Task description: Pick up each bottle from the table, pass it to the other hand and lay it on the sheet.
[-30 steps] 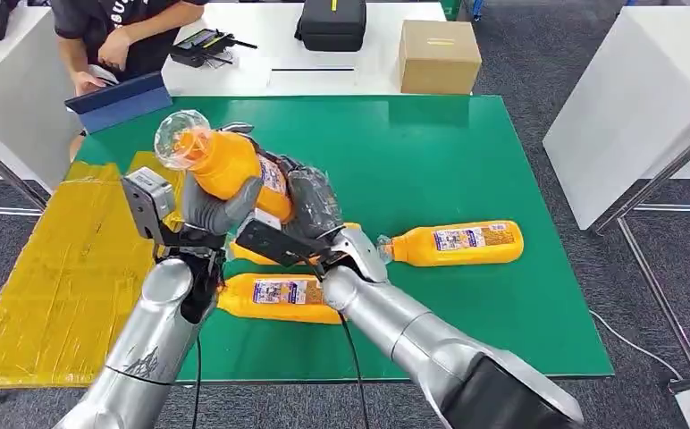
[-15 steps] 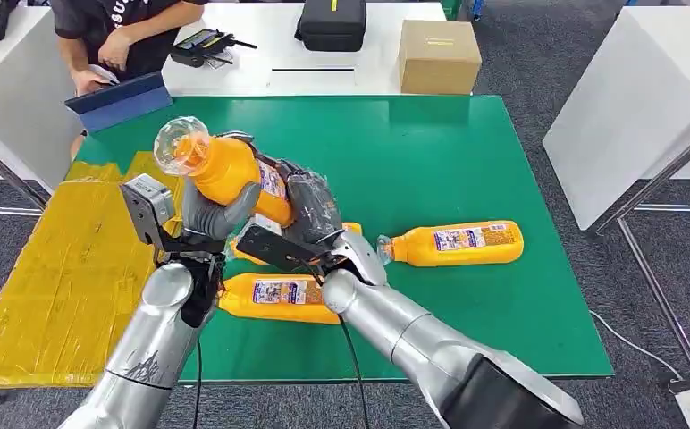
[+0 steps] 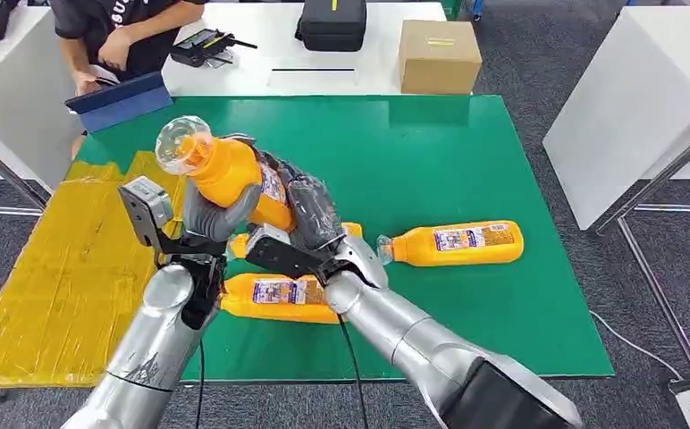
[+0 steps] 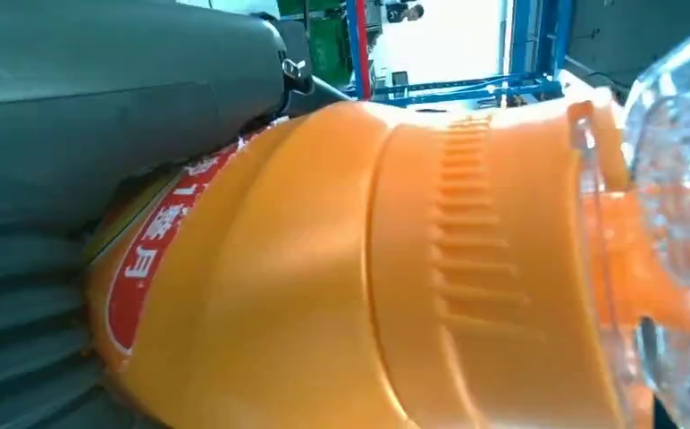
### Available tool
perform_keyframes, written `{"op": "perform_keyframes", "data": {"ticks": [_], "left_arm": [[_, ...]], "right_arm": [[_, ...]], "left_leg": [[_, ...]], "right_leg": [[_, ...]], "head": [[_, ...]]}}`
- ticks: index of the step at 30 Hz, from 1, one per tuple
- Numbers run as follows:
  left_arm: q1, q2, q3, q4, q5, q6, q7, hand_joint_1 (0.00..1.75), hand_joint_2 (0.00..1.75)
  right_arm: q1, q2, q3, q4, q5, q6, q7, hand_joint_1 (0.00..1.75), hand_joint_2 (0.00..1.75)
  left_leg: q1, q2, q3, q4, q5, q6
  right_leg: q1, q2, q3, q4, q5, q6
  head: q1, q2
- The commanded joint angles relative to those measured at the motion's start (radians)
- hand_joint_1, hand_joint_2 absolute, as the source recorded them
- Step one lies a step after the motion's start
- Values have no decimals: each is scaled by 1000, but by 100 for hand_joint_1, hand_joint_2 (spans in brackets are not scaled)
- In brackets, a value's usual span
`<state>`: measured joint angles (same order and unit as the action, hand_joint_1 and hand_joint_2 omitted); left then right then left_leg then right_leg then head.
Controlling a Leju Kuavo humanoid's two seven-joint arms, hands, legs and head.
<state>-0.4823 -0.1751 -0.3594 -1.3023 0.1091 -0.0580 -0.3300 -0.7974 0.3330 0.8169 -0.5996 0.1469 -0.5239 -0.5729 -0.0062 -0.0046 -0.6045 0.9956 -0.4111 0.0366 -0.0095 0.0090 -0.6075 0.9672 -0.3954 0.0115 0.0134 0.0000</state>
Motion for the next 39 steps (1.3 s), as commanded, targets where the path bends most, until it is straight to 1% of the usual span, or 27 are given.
{"op": "perform_keyframes", "data": {"ticks": [1, 6, 7, 11, 12, 14, 15, 17, 18, 19, 20, 21, 22, 23, 24, 25, 26, 27, 28, 29, 31, 32, 33, 34, 35, 37, 39], "left_arm": [[-24, 28, 66, -2, 10, 35, -24, 175, 175], [-13, 47, 109, -36, -15, 75, -15, 175, 175], [-12, 51, 114, -37, -25, 88, -17, 175, 175], [-4, 58, 145, -26, -149, 229, -50, 175, 175], [-3, 60, 149, -25, -150, 229, -51, 175, 175], [-3, 60, 149, -25, -150, 229, -51, 175, 175], [-3, 60, 149, -25, -150, 229, -51, 175, 175], [-3, 60, 149, -25, -150, 229, -51, 175, 175], [-3, 60, 149, -25, -150, 229, -51, 175, 175], [-3, 59, 146, -26, -163, 239, -57, 175, 175], [-4, 62, 151, -20, -223, 304, -68, 175, 175], [-2, 73, 157, -18, -287, 360, -76, 175, 175], [0, 81, 160, -16, -334, 388, -78, 175, 175], [1, 96, 170, -14, -437, 452, -69, 175, 175], [-3, 107, 181, -5, -539, 506, -53, 175, 175], [-8, 114, 190, 2, -588, 524, -44, 175, 175], [-21, 126, 202, 23, -684, 559, -27, 175, 175], [-37, 136, 209, 62, -785, 589, -12, 175, 175], [-52, 141, 216, 89, -834, 602, -2, 175, 175], [-86, 157, 216, 150, -927, 634, 22, 175, 175], [-146, 184, 205, 277, -1105, 691, 79, 175, 175], [-175, 200, 194, 349, -1218, 726, 119, 175, 175], [-195, 209, 193, 393, -1330, 756, 161, 175, 175], [-200, 217, 192, 409, -1426, 756, 196, 175, 175], [-200, 214, 198, 413, -1435, 756, 197, 175, 175], [-200, 214, 198, 413, -1435, 756, 197, 175, 175], [-204, 234, 183, 440, -1605, 756, 263, 175, 175]], "right_arm": [[84, -52, -216, -198, -9, 108, 4, 0, 175], [169, -117, -244, -391, -34, 149, 15, 0, 175], [188, -131, -245, -439, -37, 146, 16, 0, 175], [271, -161, -262, -590, -42, 152, 30, 0, 175], [277, -163, -261, -600, -38, 151, 34, 0, 175], [277, -163, -261, -600, -38, 151, 34, 0, 175], [277, -163, -261, -600, -38, 151, 34, 0, 175], [277, -163, -261, -600, -38, 151, 34, 0, 175], [277, -163, -261, -600, -38, 151, 34, 0, 175], [272, -160, -261, -593, -35, 146, 34, 0, 175], [281, -163, -268, -608, -32, 139, 27, 0, 175], [304, -177, -271, -654, -26, 131, 18, 0, 175], [320, -189, -272, -690, -14, 119, 14, 0, 175], [354, -216, -275, -765, 22, 87, 23, 0, 175], [376, -235, -279, -813, 62, 69, 44, 0, 175], [393, -248, -285, -847, 90, 59, 63, 0, 175], [430, -265, -301, -890, 139, 41, 84, 0, 175], [460, -275, -321, -925, 182, 26, 93, 0, 175], [474, -280, -333, -940, 202, 19, 96, 0, 175], [494, -290, -354, -963, 225, 9, 105, 0, 175], [527, -325, -387, -987, 257, -2, 117, 0, 175], [552, -343, -408, -993, 277, -12, 118, 0, 175], [571, -357, -424, -1000, 291, -15, 120, 0, 175], [585, -364, -437, -1003, 306, -21, 124, 0, 175], [597, -372, -446, -1007, 305, -23, 121, 0, 175], [597, -372, -446, -1007, 305, -23, 121, 0, 175], [624, -389, -471, -1025, 326, -40, 131, 0, 175]], "left_leg": [[1, -1, 4, 0, -2, -2], [1, -2, 5, 0, -2, -3], [0, -2, 3, 0, -1, -2], [1, -2, 4, -1, -1, -2], [1, -3, 6, 0, -2, -3], [0, -1, 2, -1, -1, -2], [1, -1, 5, 0, -3, -3], [0, -1, 2, 0, -1, -2], [1, -2, 5, 0, -2, -3], [0, -2, 3, 0, -1, -2], [0, -2, 6, 0, -3, -3], [0, -1, 3, 0, -2, -2], [0, -1, 5, 0, -3, -3], [0, -1, 3, 0, -1, -2], [1, -1, 6, 0, -3, -3], [0, -2, 4, -1, -1, -2], [1, -2, 7, -1, -3, -3], [0, -2, 5, -1, -2, -3], [0, -4, 7, -1, -3, -3], [1, -5, 4, -1, -1, -2], [1, -7, 8, 0, -3, -4], [1, -8, 4, -1, -1, -2], [1, -7, 6, -1, -1, -3], [1, -6, 5, -1, -1, -2], [1, -7, 7, -1, -1, -3], [0, -3, 3, -1, -1, -2], [0, -3, 7, 0, -3, -3]], "right_leg": [[1, -2, 4, 0, -2, -1], [1, -3, 6, -1, -2, -1], [0, -3, 3, -1, -1, -1], [1, -3, 5, -1, -2, -1], [1, -4, 7, -1, -3, -1], [0, -2, 3, -1, -1, 0], [1, -2, 6, 0, -3, -1], [1, -2, 3, -1, -1, -1], [1, -3, 6, 0, -3, -1], [0, -3, 4, 0, -2, -1], [1, -3, 7, 0, -3, -1], [0, -2, 4, 0, -2, -1], [0, -2, 6, 0, -3, -1], [0, -1, 4, -1, -1, -1], [1, -2, 7, -1, -3, -1], [0, -2, 5, -1, -2, -1], [1, -3, 7, -1, -4, -1], [1, -3, 5, -1, -3, -1], [1, -4, 8, -1, -4, -1], [1, -5, 5, -1, -2, -1], [1, -9, 10, -1, -5, -1], [0, -8, 5, -1, -3, -1], [1, -8, 7, -1, -4, -1], [0, -7, 6, -2, -2, -1], [1, -8, 8, -2, -3, -1], [0, -4, 3, -1, -1, -1], [0, -4, 8, 0, -4, -1]], "head": [[0, 0], [0, 0], [0, 0], [1, 0], [0, 0], [0, 0], [0, 0], [0, 0], [0, 0], [0, 0], [0, 0], [0, 0], [0, 0], [0, 0], [0, 0], [0, 0], [1, 0], [0, 0], [0, 0], [0, 0], [1, 0], [0, 0], [0, 0], [0, 0], [0, 0], [1, 0], [0, 0]]}}
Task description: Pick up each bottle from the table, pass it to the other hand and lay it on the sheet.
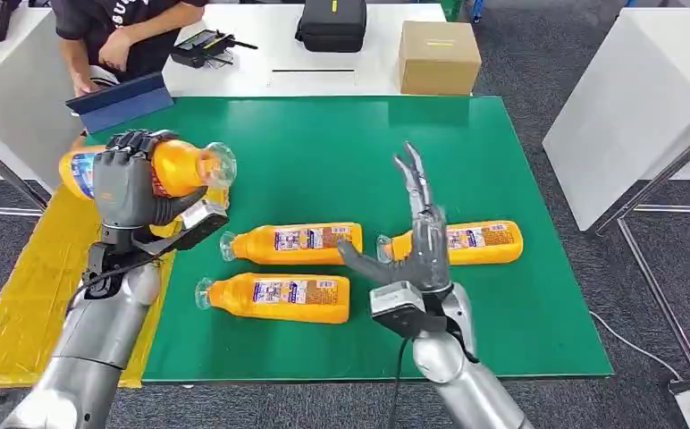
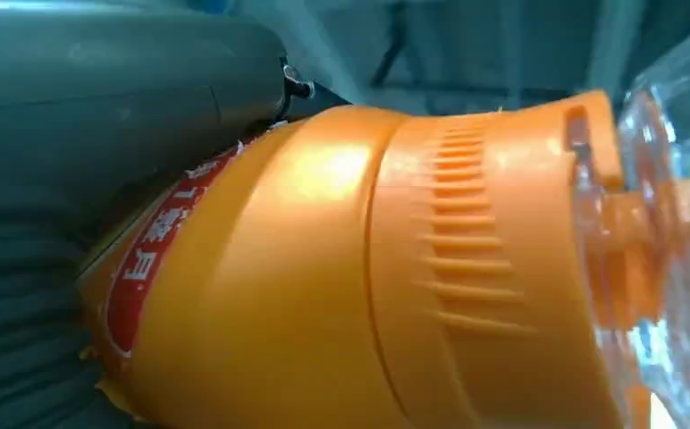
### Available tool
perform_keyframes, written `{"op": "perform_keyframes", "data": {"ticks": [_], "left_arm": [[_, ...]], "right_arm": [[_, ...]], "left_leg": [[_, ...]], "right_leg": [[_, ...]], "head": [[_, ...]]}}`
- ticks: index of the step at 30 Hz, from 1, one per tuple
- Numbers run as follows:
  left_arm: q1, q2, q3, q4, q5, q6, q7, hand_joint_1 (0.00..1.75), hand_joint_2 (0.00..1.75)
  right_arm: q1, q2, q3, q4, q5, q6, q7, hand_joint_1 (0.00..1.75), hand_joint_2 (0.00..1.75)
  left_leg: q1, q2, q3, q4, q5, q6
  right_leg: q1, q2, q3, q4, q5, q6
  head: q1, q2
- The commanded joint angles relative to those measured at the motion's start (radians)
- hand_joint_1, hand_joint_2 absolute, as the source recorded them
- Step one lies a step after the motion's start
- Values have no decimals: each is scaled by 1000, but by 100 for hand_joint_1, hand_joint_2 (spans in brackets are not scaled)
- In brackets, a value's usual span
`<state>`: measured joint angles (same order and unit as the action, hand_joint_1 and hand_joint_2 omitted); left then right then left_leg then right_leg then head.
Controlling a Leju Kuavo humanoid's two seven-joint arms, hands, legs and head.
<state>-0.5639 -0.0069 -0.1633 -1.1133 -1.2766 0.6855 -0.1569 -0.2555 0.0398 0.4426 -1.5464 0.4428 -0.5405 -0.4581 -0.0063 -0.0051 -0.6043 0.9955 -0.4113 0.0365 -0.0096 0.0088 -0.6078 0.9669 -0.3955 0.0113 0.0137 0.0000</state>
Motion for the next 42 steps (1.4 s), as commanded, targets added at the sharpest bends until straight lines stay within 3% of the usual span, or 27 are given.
{"op": "perform_keyframes", "data": {"ticks": [1, 7, 20, 25, 26, 27, 42], "left_arm": [[-125, 81, -27, 256, -278, 13, 116, 175, 175], [-177, 201, -281, 344, -294, 13, 310, 175, 175], [-212, 189, -279, 560, -294, 13, 334, 175, 175], [-205, 170, -216, 607, -294, 13, 325, 175, 175], [-205, 170, -216, 607, -294, 13, 325, 147, 175], [-205, 170, -216, 607, -294, 13, 325, 0, 175], [-179, 131, -117, 603, -280, 13, 279, 0, 175]], "right_arm": [[93, -109, -108, -93, 35, -33, 19, 0, 175], [135, -127, -182, -131, 92, -27, 61, 0, 175], [198, -126, -239, -179, 95, -43, 46, 0, 175], [198, -120, -245, -176, 114, -31, 62, 0, 175], [198, -120, -245, -176, 114, -31, 62, 0, 175], [198, -120, -245, -176, 114, -31, 62, 0, 175], [148, -100, -289, -120, 187, 29, 131, 0, 175]], "left_leg": [[0, -2, 4, 0, -2, -2], [0, -2, 4, 0, -2, -3], [1, -2, 7, 0, -3, -3], [1, 1, 4, 0, -2, -2], [0, 1, 6, 0, -3, -3], [0, 1, 4, 0, -3, -2], [0, 1, 3, 0, -1, -2]], "right_leg": [[1, -3, 5, -1, -2, 0], [1, -3, 5, 0, -3, -1], [1, -3, 7, 0, -4, -1], [1, 1, 4, 0, -2, 0], [0, 0, 6, 0, -3, -1], [0, 0, 4, 0, -2, 0], [0, 1, 3, 0, -1, 0]], "head": [[0, 0], [0, 0], [0, 0], [0, 0], [0, 0], [0, 0], [0, 0]]}}
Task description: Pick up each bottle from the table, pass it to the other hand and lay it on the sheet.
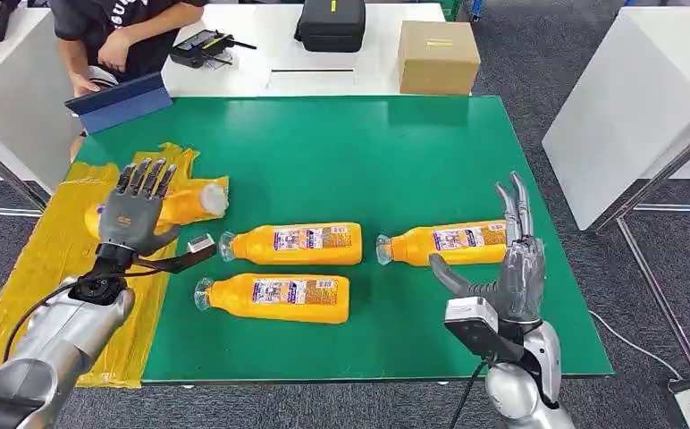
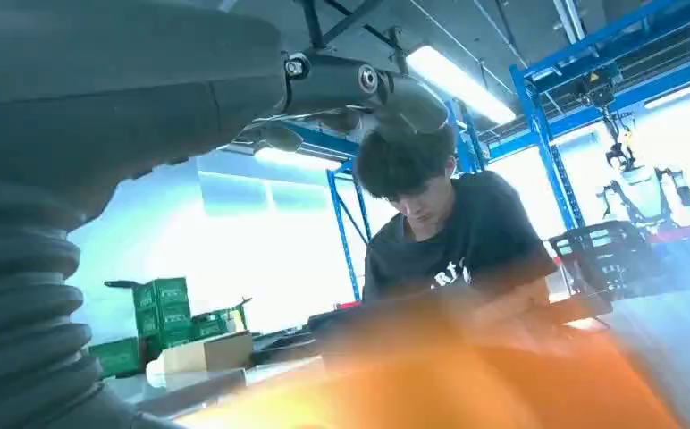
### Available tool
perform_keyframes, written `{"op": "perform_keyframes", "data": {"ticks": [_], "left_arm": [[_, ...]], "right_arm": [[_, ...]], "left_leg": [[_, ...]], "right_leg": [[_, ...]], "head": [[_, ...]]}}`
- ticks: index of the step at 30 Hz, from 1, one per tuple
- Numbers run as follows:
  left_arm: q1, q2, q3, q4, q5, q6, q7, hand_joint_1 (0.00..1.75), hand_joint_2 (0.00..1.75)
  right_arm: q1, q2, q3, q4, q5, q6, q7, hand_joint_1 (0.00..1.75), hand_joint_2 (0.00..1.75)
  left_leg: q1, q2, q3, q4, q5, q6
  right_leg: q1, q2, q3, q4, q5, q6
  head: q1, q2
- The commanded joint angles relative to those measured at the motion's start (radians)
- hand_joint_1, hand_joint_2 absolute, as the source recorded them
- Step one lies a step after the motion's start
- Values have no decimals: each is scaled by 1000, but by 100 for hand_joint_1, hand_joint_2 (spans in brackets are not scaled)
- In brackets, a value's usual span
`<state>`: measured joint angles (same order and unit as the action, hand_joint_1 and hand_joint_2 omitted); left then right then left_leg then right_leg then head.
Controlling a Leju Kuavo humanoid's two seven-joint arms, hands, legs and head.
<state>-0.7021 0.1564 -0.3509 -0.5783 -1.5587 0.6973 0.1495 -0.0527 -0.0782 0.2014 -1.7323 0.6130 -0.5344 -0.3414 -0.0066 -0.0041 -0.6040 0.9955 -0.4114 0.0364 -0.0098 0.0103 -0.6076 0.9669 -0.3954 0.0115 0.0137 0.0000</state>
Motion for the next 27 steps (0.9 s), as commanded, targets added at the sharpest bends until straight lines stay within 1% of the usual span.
{"op": "perform_keyframes", "data": {"ticks": [1, 2, 3, 6, 7, 9, 10, 11, 12, 14, 17, 18, 19, 20, 21, 22, 23, 24, 25, 26, 27], "left_arm": [[-40, -35, 78, 67, 7, 1, -32, 0, 175], [-36, -37, 89, 64, 8, 1, -38, 0, 175], [-36, -37, 89, 64, 8, 1, -38, 0, 175], [-32, -40, 97, 60, 14, 1, -47, 0, 175], [-27, -45, 112, 52, 26, 1, -59, 0, 175], [-13, -60, 146, 28, 64, 1, -99, 0, 175], [-6, -67, 165, 13, 82, 1, -122, 0, 175], [1, -84, 201, 0, 132, 1, -174, 0, 175], [4, -94, 222, -8, 167, 1, -210, 0, 175], [12, -132, 273, -16, 320, 0, -345, 0, 175], [12, -134, 270, -18, 326, -5, -349, 0, 175], [25, -145, 281, -47, 395, -22, -397, 0, 175], [33, -153, 290, -66, 450, -44, -439, 0, 175], [59, -171, 306, -128, 591, -121, -519, 0, 175], [86, -183, 303, -193, 709, -209, -557, 0, 175], [118, -186, 292, -268, 821, -288, -578, 0, 175], [138, -183, 276, -311, 853, -295, -582, 0, 175], [155, -185, 266, -351, 890, -306, -583, 0, 175], [168, -186, 254, -382, 910, -317, -589, 0, 175], [175, -186, 244, -401, 911, -314, -588, 0, 175], [178, -185, 236, -408, 902, -305, -584, 0, 175]], "right_arm": [[-59, 17, -50, 72, 19, 25, 16, 0, 175], [-67, 14, -55, 85, 24, 28, 18, 0, 175], [-67, 14, -55, 85, 24, 28, 18, 0, 175], [-78, 5, -64, 103, 33, 34, 27, 0, 175], [-87, 2, -71, 118, 59, 31, 42, 0, 175], [-113, -17, -86, 163, 108, 48, 83, 0, 175], [-129, -27, -93, 186, 145, 64, 110, 0, 175], [-148, -40, -103, 219, 221, 84, 155, 0, 175], [-158, -49, -107, 236, 255, 99, 176, 0, 175], [-185, -86, -110, 293, 347, 185, 245, 0, 175], [-192, -88, -118, 304, 347, 186, 245, 0, 175], [-197, -103, -106, 316, 391, 229, 266, 0, 175], [-202, -116, -97, 329, 421, 253, 284, 0, 175], [-214, -143, -83, 352, 486, 291, 316, 0, 175], [-224, -158, -82, 379, 519, 315, 324, 0, 175], [-239, -177, -75, 410, 524, 359, 312, 0, 175], [-253, -198, -64, 431, 529, 381, 300, 0, 175], [-266, -225, -53, 448, 524, 407, 289, 0, 175], [-284, -256, -49, 464, 503, 435, 262, 0, 175], [-299, -267, -52, 475, 486, 449, 245, 0, 175], [-309, -272, -57, 480, 458, 470, 226, 0, 175]], "left_leg": [[0, 0, 5, 0, -2, -3], [1, 1, 3, 0, -1, -2], [1, 1, 5, 0, -2, -3], [1, 0, 6, 0, -2, -3], [1, 0, 7, 0, -3, -3], [0, 0, 3, -1, -1, -1], [1, 1, 6, 0, -2, -2], [0, 1, 4, -1, -1, -1], [0, 0, 5, -1, -2, -2], [0, 0, 9, 0, -3, -3], [0, -2, 8, 0, -3, -2], [0, -1, 5, -1, -1, -2], [0, -1, 6, 0, -2, -2], [0, -1, 7, 0, -3, -2], [-1, -1, 3, 0, -1, -1], [0, -1, 5, 0, -2, -1], [-1, 0, 8, 0, -3, -2], [-1, 0, 4, 0, -1, -1], [-2, 0, 6, 0, -2, -1], [-2, -2, 7, 1, -3, -1], [-2, 0, 4, 1, -2, -1]], "right_leg": [[0, -1, 5, 0, -2, -1], [1, 0, 3, -1, -1, -1], [1, 0, 6, -1, -2, -1], [1, -1, 6, -1, -2, -1], [1, -1, 7, 0, -3, -1], [0, 0, 3, -1, -1, 0], [0, 0, 6, -1, -2, 0], [0, 0, 4, -1, -1, 0], [0, 0, 5, -1, -1, 0], [0, -1, 10, -2, -3, 0], [0, -3, 9, -2, -3, 0], [0, -2, 6, -1, -2, 0], [0, -2, 7, -1, -2, 0], [0, -2, 9, -1, -3, 0], [0, -2, 5, -1, -1, 0], [0, -1, 6, -2, -1, 0], [0, -2, 10, -1, -3, 0], [0, -1, 5, -1, -1, 0], [0, -2, 7, -1, -2, 0], [0, -3, 8, -1, -3, 0], [0, -2, 5, 0, -2, 0]], "head": [[0, 0], [0, 0], [0, 0], [0, 0], [0, 0], [0, 0], [0, 0], [0, 0], [0, 0], [0, 0], [0, 0], [0, 0], [0, 0], [0, 0], [0, 0], [0, 0], [0, 0], [0, 0], [0, 0], [0, 0], [0, 0]]}}
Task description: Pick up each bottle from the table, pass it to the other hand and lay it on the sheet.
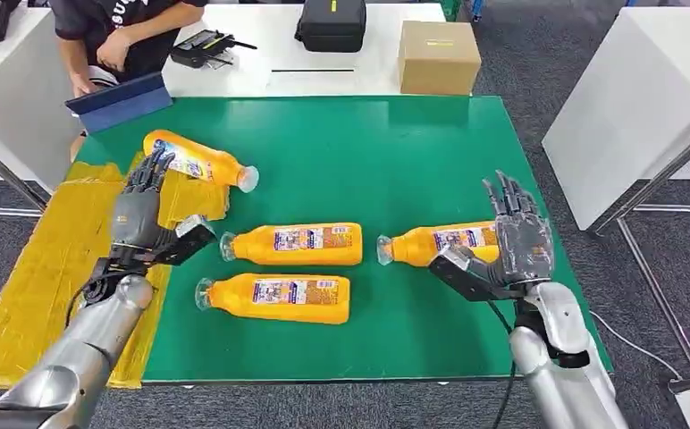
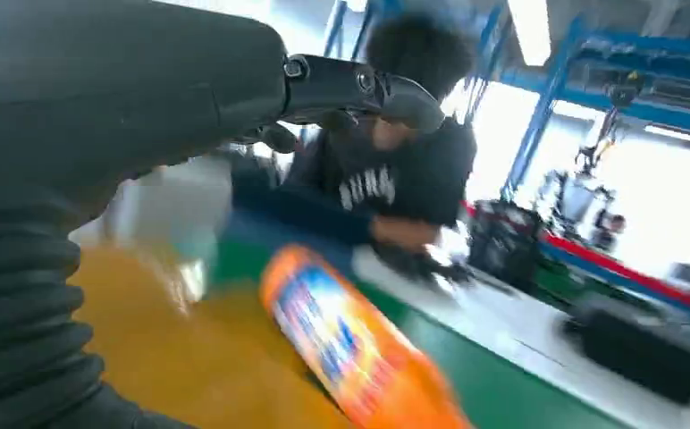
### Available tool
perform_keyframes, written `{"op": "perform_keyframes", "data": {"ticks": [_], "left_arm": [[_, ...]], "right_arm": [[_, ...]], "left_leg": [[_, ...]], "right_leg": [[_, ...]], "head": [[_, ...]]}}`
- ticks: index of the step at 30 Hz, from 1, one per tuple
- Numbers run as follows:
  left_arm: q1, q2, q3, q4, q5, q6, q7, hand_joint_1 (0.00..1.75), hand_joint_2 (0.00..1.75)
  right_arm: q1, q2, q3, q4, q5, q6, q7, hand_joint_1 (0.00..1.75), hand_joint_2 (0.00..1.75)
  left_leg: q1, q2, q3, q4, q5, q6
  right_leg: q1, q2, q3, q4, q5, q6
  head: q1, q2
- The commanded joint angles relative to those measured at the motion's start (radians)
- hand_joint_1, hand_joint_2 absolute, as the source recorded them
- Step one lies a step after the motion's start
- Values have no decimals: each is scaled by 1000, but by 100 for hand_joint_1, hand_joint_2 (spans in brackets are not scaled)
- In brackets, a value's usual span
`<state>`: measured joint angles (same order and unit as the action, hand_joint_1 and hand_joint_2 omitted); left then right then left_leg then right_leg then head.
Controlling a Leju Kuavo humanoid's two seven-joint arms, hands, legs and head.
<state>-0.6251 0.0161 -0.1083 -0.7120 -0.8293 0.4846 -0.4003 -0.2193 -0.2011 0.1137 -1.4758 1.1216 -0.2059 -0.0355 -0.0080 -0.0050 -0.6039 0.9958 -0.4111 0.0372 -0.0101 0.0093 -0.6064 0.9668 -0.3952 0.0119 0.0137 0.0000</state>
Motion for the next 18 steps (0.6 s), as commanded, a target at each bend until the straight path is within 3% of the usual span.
{"op": "perform_keyframes", "data": {"ticks": [1, 7, 18], "left_arm": [[103, -47, -22, -284, 170, -97, -33, 0, 175], [78, -55, -61, -270, 204, -105, -41, 0, 175], [39, -59, -85, -234, 247, -115, -44, 0, 175]], "right_arm": [[-170, -169, 29, 236, -112, 196, -117, 0, 175], [-313, -254, 98, 358, -244, 314, -179, 0, 175], [-506, -257, 237, 581, -324, 394, -207, 0, 175]], "left_leg": [[0, 0, 5, 1, -3, -2], [-1, 1, 3, 2, -2, -2], [1, 2, 3, 1, -1, -2]], "right_leg": [[0, -1, 6, 0, -3, 0], [-2, 0, 2, 1, -2, 0], [-2, 1, 2, 0, 0, -1]], "head": [[0, 0], [0, 0], [0, 0]]}}
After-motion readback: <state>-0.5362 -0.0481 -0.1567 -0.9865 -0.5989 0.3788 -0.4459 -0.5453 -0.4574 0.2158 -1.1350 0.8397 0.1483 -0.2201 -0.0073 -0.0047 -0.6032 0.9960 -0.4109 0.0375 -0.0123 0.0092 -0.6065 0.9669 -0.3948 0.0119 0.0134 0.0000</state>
